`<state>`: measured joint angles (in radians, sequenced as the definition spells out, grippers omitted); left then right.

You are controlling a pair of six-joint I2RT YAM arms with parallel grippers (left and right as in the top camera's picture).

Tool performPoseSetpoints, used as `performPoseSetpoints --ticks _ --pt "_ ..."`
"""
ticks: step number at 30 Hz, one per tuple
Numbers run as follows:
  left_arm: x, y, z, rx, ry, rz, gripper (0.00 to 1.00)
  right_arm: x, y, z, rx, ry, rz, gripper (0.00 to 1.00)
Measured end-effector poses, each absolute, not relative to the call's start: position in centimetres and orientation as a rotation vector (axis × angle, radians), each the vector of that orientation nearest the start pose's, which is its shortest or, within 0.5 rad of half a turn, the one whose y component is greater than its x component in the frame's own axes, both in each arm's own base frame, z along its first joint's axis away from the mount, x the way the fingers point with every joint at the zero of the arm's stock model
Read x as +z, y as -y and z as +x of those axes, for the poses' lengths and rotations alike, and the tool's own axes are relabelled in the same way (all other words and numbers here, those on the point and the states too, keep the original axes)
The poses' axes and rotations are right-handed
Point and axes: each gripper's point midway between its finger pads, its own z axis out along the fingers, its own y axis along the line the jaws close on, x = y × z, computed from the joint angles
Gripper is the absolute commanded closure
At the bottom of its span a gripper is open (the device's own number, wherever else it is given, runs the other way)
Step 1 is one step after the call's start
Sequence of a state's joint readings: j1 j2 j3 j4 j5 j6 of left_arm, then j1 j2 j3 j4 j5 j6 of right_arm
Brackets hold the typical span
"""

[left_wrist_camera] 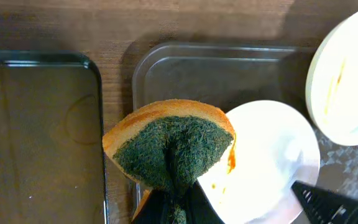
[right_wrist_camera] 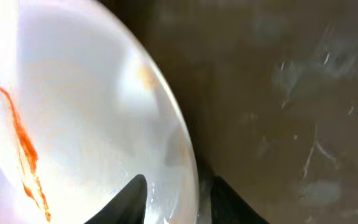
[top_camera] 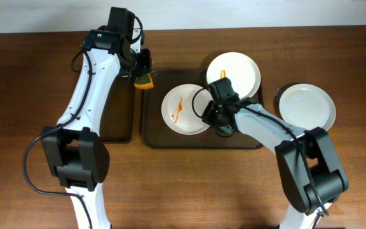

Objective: Clean dirty plates on tray and stack at the side
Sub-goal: 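Scrub the held plate with the sponge in the left gripper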

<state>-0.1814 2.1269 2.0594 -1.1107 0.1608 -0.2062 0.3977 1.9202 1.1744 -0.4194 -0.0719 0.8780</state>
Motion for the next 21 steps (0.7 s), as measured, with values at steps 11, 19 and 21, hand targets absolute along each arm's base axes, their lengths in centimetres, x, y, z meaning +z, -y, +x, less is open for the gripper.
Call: performPoseSetpoints --ticks 11,19,21 --pt "9.7 17.9 46.3 -0.503 -2.781 0.584 1.0 1.5 -17.7 39.2 0.44 -2.775 0.481 0.96" --pt "1.4 19.9 44.8 -0.468 -2.99 0.461 1.0 1.5 -17.8 39.2 0.448 -2.777 0.471 0.96" --pt "1.3 19.5 44.1 -0.453 -3.033 0.431 1.0 1.5 -17.9 39.2 0.455 -2.778 0.464 0.96"
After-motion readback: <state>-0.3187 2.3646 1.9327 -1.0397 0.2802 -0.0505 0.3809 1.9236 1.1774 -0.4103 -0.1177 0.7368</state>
